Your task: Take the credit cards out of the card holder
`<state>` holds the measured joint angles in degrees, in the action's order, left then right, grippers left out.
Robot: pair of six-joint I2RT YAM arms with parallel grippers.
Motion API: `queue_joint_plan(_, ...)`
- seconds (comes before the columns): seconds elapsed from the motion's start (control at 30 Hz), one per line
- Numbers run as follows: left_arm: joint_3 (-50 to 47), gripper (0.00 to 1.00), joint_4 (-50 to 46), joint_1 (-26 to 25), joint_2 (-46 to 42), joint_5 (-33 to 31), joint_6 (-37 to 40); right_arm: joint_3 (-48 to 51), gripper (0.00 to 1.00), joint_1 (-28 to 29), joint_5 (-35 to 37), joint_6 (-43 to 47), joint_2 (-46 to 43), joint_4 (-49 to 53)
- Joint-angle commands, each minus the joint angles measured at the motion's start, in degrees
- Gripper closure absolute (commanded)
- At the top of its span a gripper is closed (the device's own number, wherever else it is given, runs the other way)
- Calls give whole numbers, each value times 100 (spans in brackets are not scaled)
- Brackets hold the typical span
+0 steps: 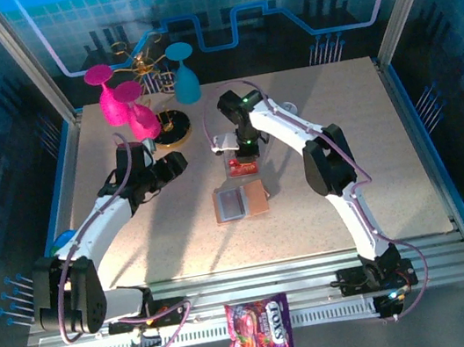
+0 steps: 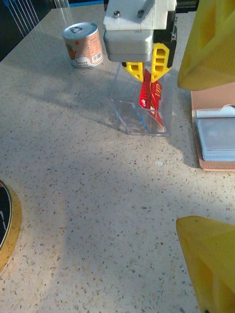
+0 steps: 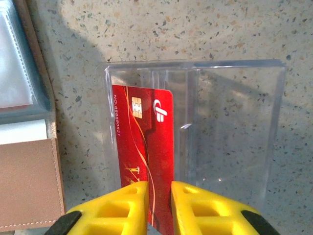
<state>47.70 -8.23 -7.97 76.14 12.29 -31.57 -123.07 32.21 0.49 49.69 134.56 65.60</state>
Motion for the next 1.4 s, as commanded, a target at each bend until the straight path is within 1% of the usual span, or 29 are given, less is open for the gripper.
queue_joint_plan(0.0,-87,31,85,67,-29,149,-69,108,79,49,-13,-95,-339,-114)
queue_joint_plan(0.17,-36,32,112,37,14,310,-74,153,77,51,-90,-294,-708,-328)
queue_joint_plan(0.33,-2,35,254,-161,210,464,-229,432,74,56,-309,-966,-1166,-644)
queue_joint_plan(0.47,-24,39,480,-471,474,569,-446,938,72,46,-466,-2089,-1608,-1098)
queue_joint_plan(0.53,-46,43,603,-632,623,640,-556,1292,71,48,-597,-2775,-1837,-1359)
queue_joint_plan(0.67,-156,51,800,-936,928,691,-781,2118,69,8,-785,-4423,-2315,-1885)
queue_joint_plan(0.77,-249,60,917,-1103,1183,754,-965,2668,71,-47,-1221,-5542,-2549,-2078)
queue_joint_plan(0.87,-318,68,1054,-1197,1444,826,-1139,3250,75,-42,-1822,-6316,-2719,-2368)
queue_joint_plan(1.07,-355,78,1271,-1238,1858,1073,-1381,4187,80,-30,-2982,-7699,-2819,-3248)
queue_joint_plan(1.1,-359,80,1234,-1242,1884,1066,-1404,4351,80,-14,-3157,-7886,-2817,-3542)
queue_joint_plan(1.17,-372,81,1117,-1242,1879,1023,-1413,4544,81,-14,-3379,-8133,-2737,-3795)
queue_joint_plan(1.37,-405,84,662,-1242,1705,884,-1352,4651,81,117,-3499,-8255,-2419,-3908)
